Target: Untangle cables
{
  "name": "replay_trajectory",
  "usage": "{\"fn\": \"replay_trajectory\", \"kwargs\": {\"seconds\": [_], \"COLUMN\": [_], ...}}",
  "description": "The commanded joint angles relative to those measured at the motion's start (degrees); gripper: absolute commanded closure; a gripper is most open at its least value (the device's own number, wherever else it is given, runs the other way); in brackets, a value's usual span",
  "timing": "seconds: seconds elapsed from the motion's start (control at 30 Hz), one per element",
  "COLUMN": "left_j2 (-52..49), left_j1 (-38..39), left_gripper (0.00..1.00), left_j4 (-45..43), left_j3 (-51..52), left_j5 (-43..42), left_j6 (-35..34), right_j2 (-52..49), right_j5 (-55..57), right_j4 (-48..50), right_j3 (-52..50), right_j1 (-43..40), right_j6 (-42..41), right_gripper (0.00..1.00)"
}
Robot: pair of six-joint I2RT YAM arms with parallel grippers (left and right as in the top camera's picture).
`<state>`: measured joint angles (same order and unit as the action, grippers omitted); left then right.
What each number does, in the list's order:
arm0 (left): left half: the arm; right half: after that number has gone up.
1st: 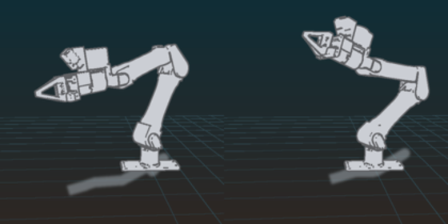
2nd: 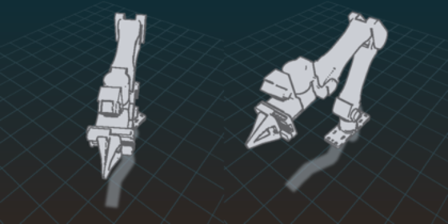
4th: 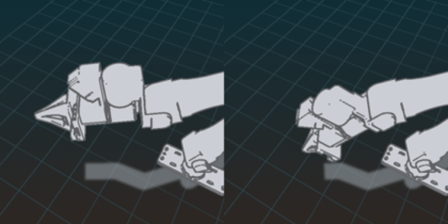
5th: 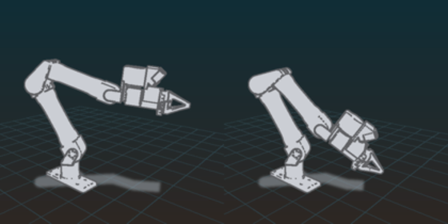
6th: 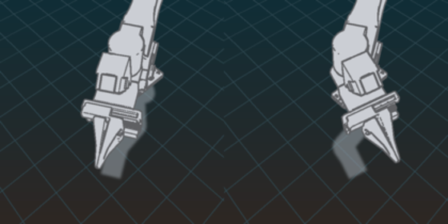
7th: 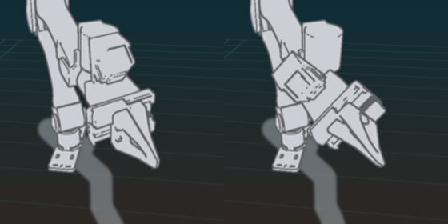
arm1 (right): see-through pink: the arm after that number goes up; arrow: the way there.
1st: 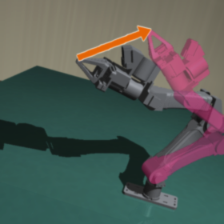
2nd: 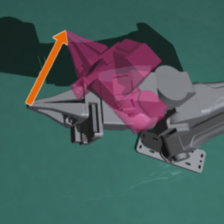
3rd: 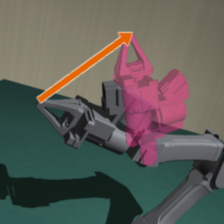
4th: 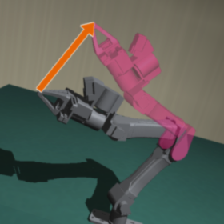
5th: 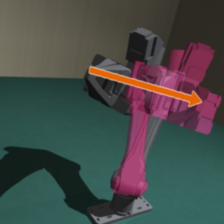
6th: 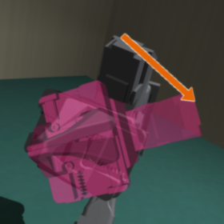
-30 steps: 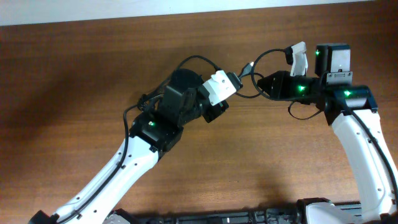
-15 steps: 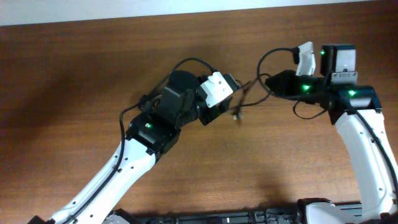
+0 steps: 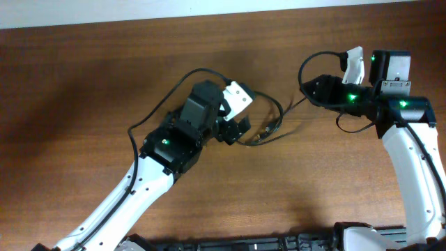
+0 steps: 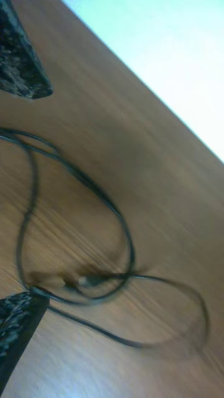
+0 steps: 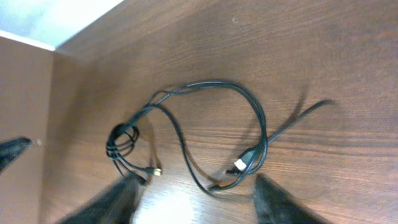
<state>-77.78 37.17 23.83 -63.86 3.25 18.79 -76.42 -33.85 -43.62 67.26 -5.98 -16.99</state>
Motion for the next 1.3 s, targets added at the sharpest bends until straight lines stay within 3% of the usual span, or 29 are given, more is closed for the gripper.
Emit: {"fn": "replay_trajectory", "kwargs": {"seconds": [0.0, 0.33, 0.53, 0.9, 1.03, 1.1, 1.17, 1.27], "left_j2": [0.87, 0.11, -4.96, -19.93, -21.31, -21.64, -21.64, -21.64], "left_j1": [-1.44, -15.34, -16.57, -18.88, -20.11, -20.13, -20.13, -20.13], "left_gripper": [0.01, 0.01, 0.01, 0.01, 0.02, 0.17, 0.39, 0.81], "left_j4": [3.65, 13.66, 16.7, 18.69, 17.27, 14.6, 11.43, 8.9], "left_j3": [-0.81, -0.79, -0.68, -0.66, -0.66, -0.66, -0.63, -0.66], "left_j5": [12.28, 10.75, 3.39, 3.39, 3.28, 1.77, -0.39, -0.94], "left_j6": [-8.52, -27.56, -28.48, -50.6, -52.68, -52.68, -52.68, -52.65], "right_j2": [0.79, 0.79, 0.79, 0.79, 0.79, 0.79, 0.79, 0.79], "right_j5": [0.13, 0.11, 0.11, 0.11, 0.11, 0.11, 0.11, 0.22], "right_j4": [-0.57, -2.75, -2.75, -5.05, -5.14, -5.09, -5.35, -5.95], "right_j3": [0.09, 0.09, 0.09, 0.09, 0.09, 0.09, 0.09, 0.09], "right_j1": [-0.22, -0.22, -0.22, -0.22, -0.2, -0.2, -0.2, -0.2], "right_j6": [0.28, 0.31, 0.74, 2.25, 3.28, 3.28, 3.28, 3.3], "right_gripper": [0.19, 0.16, 0.16, 0.16, 0.16, 0.16, 0.16, 0.16]}}
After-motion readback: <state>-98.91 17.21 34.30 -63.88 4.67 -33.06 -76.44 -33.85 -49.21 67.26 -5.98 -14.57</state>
